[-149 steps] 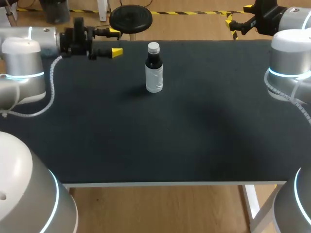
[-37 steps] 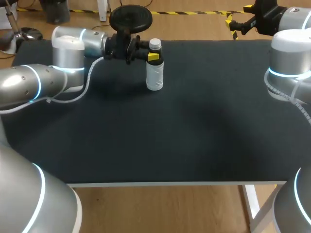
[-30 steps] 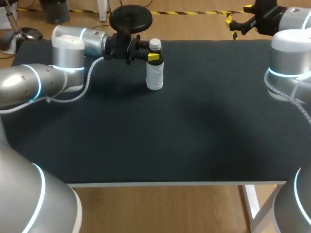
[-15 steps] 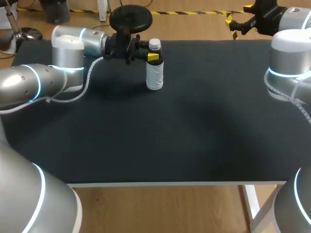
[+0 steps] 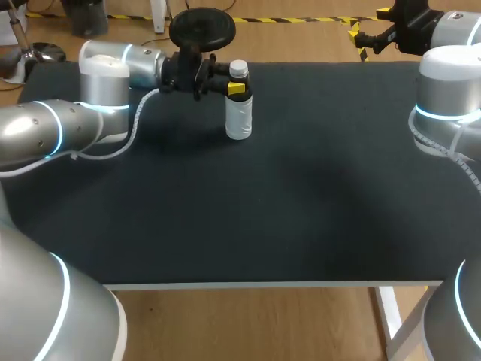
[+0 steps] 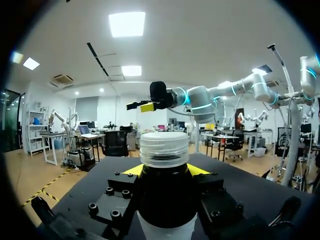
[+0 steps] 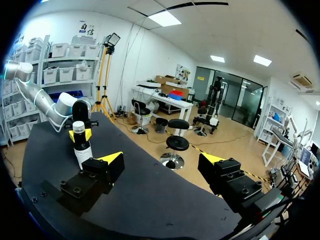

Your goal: Unscrew the bottle cap

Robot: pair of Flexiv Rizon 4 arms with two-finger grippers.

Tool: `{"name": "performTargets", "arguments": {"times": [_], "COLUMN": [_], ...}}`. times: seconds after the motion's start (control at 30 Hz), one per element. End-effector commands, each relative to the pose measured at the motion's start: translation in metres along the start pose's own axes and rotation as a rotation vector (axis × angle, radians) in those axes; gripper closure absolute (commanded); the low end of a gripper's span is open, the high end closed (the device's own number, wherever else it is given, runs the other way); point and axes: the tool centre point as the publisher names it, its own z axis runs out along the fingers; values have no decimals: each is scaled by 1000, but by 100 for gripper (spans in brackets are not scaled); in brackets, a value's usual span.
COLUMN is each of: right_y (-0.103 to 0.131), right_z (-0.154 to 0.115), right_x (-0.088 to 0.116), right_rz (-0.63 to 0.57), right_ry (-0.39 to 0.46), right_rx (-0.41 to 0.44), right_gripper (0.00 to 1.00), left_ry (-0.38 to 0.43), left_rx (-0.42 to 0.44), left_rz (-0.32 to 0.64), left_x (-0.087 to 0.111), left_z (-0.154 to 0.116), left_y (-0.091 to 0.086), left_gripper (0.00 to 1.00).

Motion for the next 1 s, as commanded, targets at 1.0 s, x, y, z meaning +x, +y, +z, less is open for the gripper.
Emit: {"name": "performTargets", "arguments": {"times": [1.0], "right_y": [37], "right_z": [27], "right_x": [54], "right_rz": [16], "right_ry": [-29], "right_rx": [-84], "right_gripper": [0], "left_ry": [4], "left_rx": [4], "left_rz": [2], "left_x": [-2], "left_z": [-1], "left_y": [2], "left_gripper": [100]}}
